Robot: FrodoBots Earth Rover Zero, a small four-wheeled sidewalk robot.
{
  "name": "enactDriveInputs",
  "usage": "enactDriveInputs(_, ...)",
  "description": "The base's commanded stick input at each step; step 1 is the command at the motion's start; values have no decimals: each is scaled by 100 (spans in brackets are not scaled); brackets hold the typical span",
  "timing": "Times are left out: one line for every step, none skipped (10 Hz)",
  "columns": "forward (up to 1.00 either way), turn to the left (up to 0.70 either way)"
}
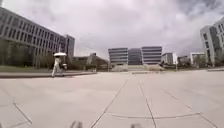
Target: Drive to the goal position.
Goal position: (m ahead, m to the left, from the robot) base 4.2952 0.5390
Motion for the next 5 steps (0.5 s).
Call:
enactDriveInputs(100,0)
enactDriveInputs(100,0)
enactDriveInputs(100,0)
enactDriveInputs(100,0)
enactDriveInputs(100,0)
